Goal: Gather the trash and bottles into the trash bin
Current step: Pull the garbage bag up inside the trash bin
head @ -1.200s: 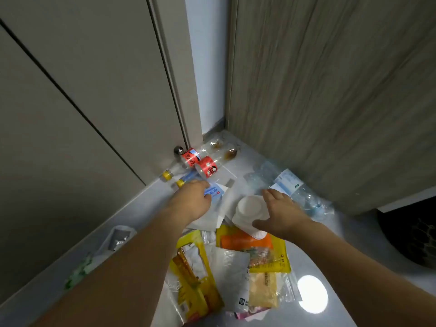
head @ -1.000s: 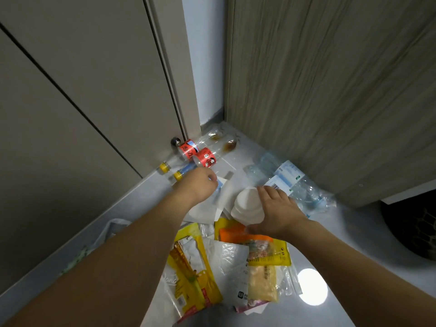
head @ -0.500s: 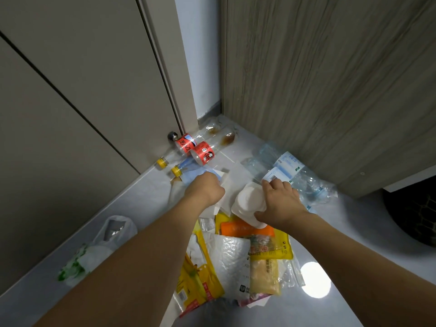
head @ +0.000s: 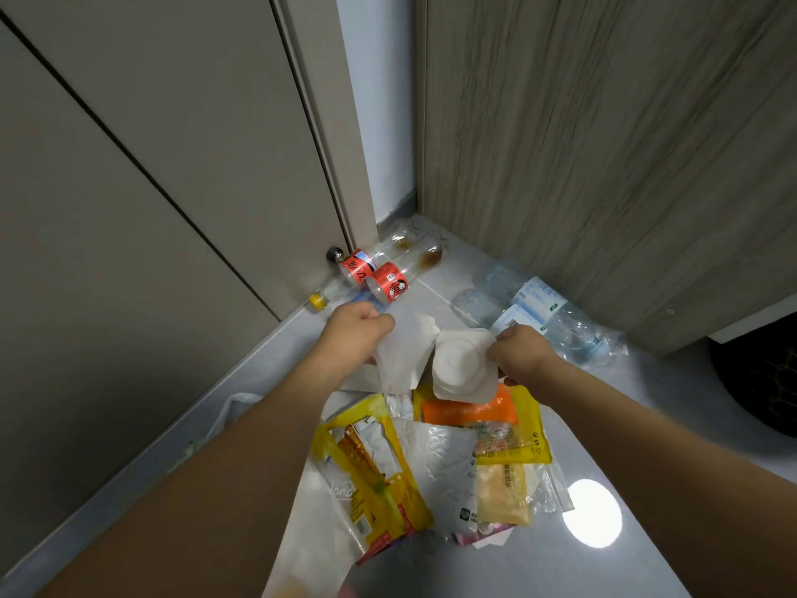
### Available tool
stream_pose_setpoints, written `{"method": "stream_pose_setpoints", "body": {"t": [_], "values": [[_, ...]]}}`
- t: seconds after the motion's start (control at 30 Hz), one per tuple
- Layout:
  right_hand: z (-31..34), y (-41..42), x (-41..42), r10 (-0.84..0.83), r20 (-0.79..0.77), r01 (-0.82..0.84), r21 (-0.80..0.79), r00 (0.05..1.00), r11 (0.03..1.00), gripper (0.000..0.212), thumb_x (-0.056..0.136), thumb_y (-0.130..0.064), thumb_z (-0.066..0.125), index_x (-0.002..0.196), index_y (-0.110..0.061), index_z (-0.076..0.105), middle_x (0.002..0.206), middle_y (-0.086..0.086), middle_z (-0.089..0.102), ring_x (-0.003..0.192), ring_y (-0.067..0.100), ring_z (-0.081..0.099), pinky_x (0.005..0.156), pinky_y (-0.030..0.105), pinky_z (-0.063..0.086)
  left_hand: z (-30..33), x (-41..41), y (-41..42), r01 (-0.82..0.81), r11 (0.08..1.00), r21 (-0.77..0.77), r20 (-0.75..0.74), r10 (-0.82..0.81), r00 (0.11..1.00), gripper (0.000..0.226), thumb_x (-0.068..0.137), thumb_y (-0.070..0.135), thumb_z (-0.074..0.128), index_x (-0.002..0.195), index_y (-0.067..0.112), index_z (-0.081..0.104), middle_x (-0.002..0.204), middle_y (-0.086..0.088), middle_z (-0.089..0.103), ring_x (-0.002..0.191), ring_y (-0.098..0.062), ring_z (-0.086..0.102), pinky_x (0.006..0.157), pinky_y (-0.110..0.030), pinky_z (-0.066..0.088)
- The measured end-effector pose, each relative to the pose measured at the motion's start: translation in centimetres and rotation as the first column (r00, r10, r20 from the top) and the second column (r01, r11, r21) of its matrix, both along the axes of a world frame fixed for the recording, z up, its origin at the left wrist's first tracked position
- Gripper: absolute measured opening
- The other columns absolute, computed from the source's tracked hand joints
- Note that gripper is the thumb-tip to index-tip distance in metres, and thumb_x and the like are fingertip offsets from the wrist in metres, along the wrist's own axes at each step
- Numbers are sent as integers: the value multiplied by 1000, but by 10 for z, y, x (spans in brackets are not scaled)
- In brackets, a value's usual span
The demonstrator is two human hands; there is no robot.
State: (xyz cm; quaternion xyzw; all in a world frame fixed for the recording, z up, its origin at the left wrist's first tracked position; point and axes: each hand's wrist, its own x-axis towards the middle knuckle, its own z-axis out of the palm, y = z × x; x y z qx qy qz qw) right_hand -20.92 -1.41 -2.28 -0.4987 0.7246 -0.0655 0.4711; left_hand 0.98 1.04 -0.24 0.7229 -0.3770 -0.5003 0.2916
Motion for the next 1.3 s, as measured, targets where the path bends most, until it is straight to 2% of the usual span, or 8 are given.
{"method": "stream_pose_setpoints", "body": {"t": [0.2, 0.4, 0.53, 0.8, 0.9, 1.1, 1.23, 1.3], "values": [[61, -2, -10, -34, 99, 43, -91, 994, 995, 24, 92, 1, 39, 103, 1, 60, 96, 24, 60, 80, 39, 63, 60, 42, 58, 38, 11, 11, -193, 980, -41, -127, 186, 974, 21, 81, 0, 61, 72, 18, 52, 74, -5, 57, 68, -22, 55, 57, -27, 43], [146, 9, -47, -42, 50, 55, -308, 998, 950, 28, 88, -1, 46, 64, -11, 54, 65, 10, 51, 59, 25, 50, 51, 28, 46, 100, -9, 22, -243, 970, -29, -462, 203, 863, 15, 90, -5, 57, 90, 9, 63, 83, -9, 69, 65, -15, 69, 55, -28, 58], [193, 23, -89, -100, 48, 110, -381, 994, 918, 19, 91, -6, 49, 79, -2, 64, 73, 15, 55, 57, 22, 48, 50, 27, 41, 142, -44, 20, -155, 987, -51, -480, 112, 870, 13, 92, -3, 54, 87, 7, 60, 78, -11, 66, 57, -16, 67, 47, -27, 55], [246, 44, -204, -291, 246, 344, -215, 925, 914, 25, 94, -21, 54, 107, -4, 67, 104, 16, 68, 92, 33, 65, 82, 46, 55, 230, -156, 29, 150, 953, -262, -352, -240, 905, 12, 96, 4, 51, 86, 10, 55, 70, -10, 56, 35, -12, 49, 28, -16, 31], [256, 51, -253, -325, 309, 387, -166, 894, 907, 23, 94, -19, 53, 107, -5, 67, 104, 14, 70, 90, 29, 67, 69, 37, 56, 248, -211, 27, 210, 921, -329, -278, -306, 911, 12, 93, 1, 51, 85, 9, 56, 67, -10, 58, 35, -14, 50, 28, -18, 32], [263, 61, -346, -582, 468, 719, -193, 665, 668, 14, 93, -22, 52, 92, -14, 63, 83, 5, 65, 71, 22, 60, 61, 32, 49, 260, -330, 21, 377, 846, -378, -182, -467, 865, 21, 87, -5, 44, 94, 8, 58, 91, -14, 61, 62, -23, 61, 41, -27, 48], [265, 55, -398, -674, 472, 821, -281, 569, 497, 18, 88, -21, 51, 99, -11, 61, 86, 7, 62, 76, 23, 59, 59, 29, 45, 256, -385, 4, 436, 803, -406, -25, -487, 873, 21, 87, -5, 42, 89, 10, 58, 99, -17, 62, 46, -22, 63, 40, -30, 51], [263, 47, -419, -654, 465, 803, -361, 596, 474, 12, 90, -16, 47, 84, -14, 56, 79, 2, 54, 69, 18, 53, 56, 27, 43, 250, -406, -8, 483, 775, -408, 80, -496, 864, 18, 89, 0, 41, 96, 7, 57, 98, -19, 64, 46, -25, 66, 45, -40, 56]]}}
